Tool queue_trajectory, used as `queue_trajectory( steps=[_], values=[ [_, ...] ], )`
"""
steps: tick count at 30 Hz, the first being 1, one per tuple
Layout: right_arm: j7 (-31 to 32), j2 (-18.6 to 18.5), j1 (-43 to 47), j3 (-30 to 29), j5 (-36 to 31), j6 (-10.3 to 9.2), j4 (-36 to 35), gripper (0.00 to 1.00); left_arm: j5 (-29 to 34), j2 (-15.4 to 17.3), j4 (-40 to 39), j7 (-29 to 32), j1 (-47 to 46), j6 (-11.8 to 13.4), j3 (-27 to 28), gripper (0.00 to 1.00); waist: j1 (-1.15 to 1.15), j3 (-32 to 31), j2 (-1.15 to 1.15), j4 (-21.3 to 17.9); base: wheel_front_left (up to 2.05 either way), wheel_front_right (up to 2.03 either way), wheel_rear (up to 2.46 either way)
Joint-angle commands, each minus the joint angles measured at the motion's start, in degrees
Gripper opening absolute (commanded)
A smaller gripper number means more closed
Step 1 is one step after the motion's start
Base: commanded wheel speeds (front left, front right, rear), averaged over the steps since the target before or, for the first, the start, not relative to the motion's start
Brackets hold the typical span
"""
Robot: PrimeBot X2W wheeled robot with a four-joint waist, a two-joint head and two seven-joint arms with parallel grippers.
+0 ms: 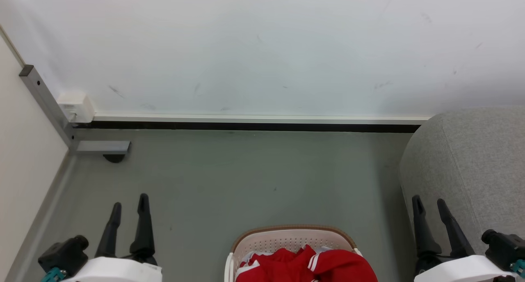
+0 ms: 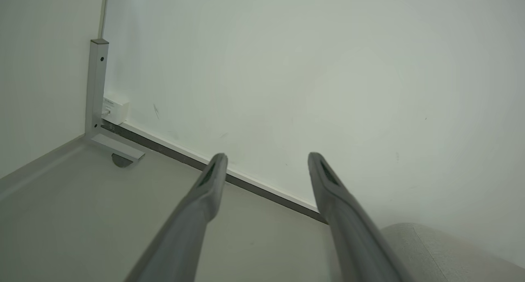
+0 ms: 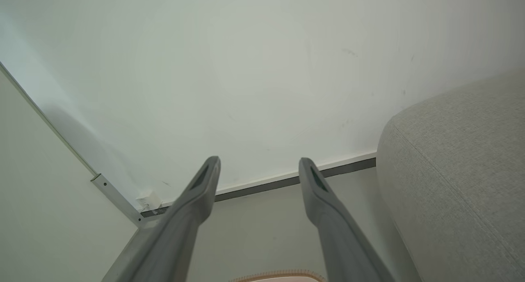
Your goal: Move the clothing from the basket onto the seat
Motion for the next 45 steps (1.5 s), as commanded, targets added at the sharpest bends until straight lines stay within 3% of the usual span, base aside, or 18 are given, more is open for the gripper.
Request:
queue_trajectory(
  steps=[1, 45],
  values=[
    [-0.44, -0.01, -1.35, 0.1, -1.44, -0.07, -0.05, 1.0, 1.95, 0.6, -0.77, -0.46, 0.07, 0.07, -0.05, 1.0, 0.0, 0.0, 0.0, -0.01, 0.0, 0.0, 0.0],
    [-5.8, 0.43, -2.38, 3.45, -21.24, -0.11, 0.74, 1.0, 23.02, 0.66, -1.7, -5.81, 0.76, 0.72, -0.82, 1.0, 0.0, 0.1, 0.0, -0.07, 0.0, 0.0, 0.0]
  ],
)
